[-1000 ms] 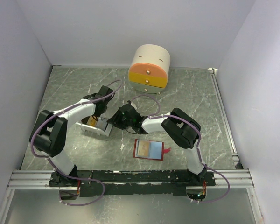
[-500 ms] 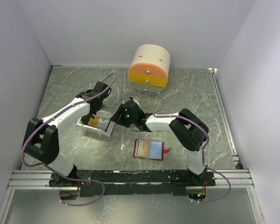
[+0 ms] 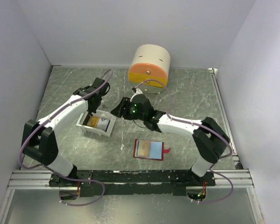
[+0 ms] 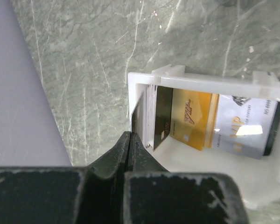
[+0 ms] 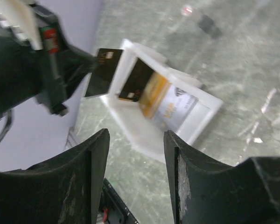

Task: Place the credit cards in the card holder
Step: Pick up the credit card from the storage box.

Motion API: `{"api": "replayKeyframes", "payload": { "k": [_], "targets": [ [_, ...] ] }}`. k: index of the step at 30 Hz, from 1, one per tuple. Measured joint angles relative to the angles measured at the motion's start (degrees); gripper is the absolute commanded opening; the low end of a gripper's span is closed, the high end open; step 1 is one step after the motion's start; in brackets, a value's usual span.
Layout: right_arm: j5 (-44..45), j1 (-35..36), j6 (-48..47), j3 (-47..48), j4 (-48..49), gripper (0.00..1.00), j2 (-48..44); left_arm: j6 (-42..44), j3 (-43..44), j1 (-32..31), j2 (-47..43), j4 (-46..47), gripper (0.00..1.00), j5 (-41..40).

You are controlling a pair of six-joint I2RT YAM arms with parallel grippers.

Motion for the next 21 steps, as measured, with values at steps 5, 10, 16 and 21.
{"api": "replayKeyframes", "payload": {
  "k": [5,10,16,21],
  "targets": [
    [-3.80,-0.11,-4.15,-2.97,2.91,0.50,-7.50,-2.03,0.94,0.04,-6.75,-0.98,0.07,4.09],
    [-7.02,-0.15,-5.01,-8.61,5.01,0.50,-10.84,-3.65,0.98,0.09,-14.60,-0.39,0.07,10.49],
    [-11.19,-0.33,-6.19,-11.17,7.72,0.55,-13.20,-7.82,0.87,0.09,-19.50,1.90,0.07,24.94],
    [-14.34,-2.03,-3.78,-16.31,12.61,0.60,-18.82,-13.68,-2.29,0.09,-25.70,7.63,0.07,38.86]
  ]
}}
